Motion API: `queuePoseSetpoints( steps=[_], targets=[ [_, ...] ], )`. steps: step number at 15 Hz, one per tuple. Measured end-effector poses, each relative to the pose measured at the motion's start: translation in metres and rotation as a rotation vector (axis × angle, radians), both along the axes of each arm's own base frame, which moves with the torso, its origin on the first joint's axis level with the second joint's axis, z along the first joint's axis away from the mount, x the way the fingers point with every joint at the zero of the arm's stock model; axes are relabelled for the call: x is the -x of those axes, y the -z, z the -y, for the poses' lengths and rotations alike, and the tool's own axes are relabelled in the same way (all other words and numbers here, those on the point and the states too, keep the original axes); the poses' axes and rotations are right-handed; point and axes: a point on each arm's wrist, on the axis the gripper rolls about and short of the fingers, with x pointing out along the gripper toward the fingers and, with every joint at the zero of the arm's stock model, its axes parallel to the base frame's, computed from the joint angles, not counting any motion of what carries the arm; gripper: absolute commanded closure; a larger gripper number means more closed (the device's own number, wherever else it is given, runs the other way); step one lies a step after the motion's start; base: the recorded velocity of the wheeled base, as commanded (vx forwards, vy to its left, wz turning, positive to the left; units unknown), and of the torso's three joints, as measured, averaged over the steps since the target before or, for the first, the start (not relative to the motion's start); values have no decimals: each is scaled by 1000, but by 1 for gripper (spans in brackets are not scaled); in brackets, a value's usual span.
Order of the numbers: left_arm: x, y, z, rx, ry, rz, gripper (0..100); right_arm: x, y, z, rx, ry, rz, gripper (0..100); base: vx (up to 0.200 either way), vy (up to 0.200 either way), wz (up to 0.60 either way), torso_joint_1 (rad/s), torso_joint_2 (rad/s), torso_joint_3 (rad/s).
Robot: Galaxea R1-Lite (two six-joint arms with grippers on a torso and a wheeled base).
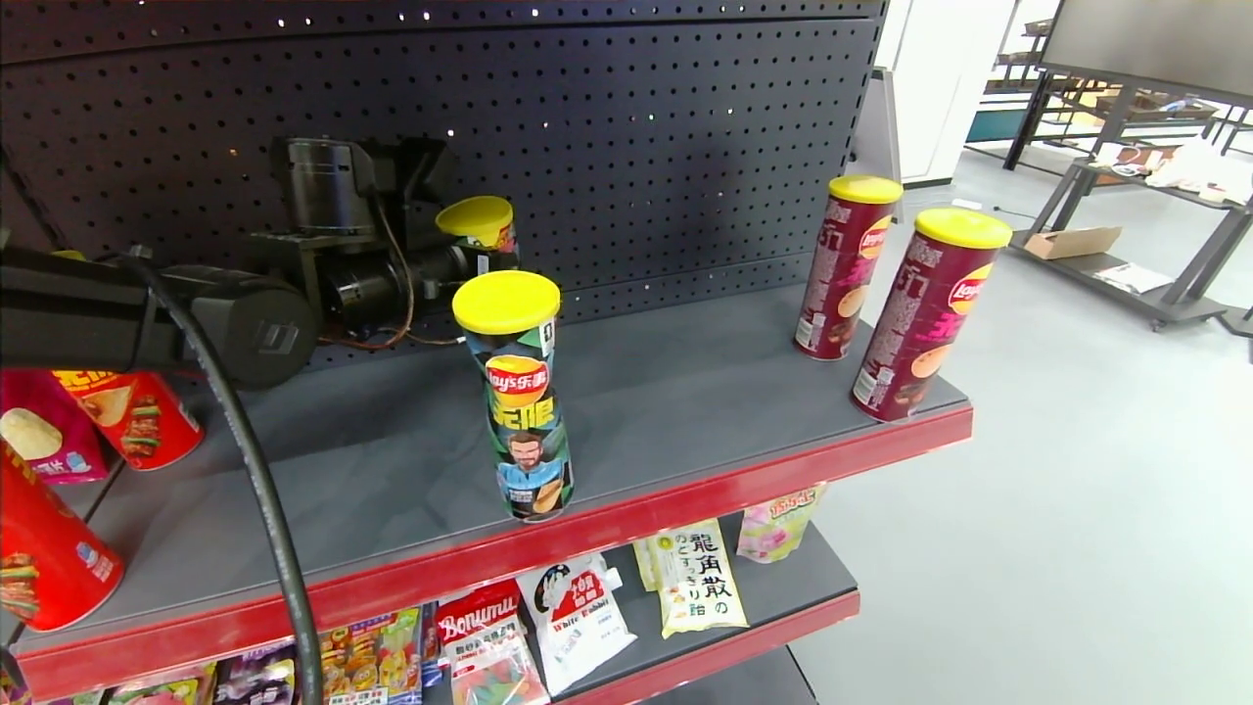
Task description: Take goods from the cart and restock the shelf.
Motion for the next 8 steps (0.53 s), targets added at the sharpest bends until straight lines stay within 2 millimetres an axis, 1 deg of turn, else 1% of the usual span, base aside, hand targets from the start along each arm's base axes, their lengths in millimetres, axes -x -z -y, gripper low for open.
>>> queuePoseSetpoints(
  steps=[4,8],
  targets=[
    [6,2,-1,-5,2,-13,100,0,0,0,0,0,0,0,0,0,0,0,0,0],
    [11,0,8,-2,26,-9,100,0,0,0,0,0,0,0,0,0,0,0,0,0]
  ],
)
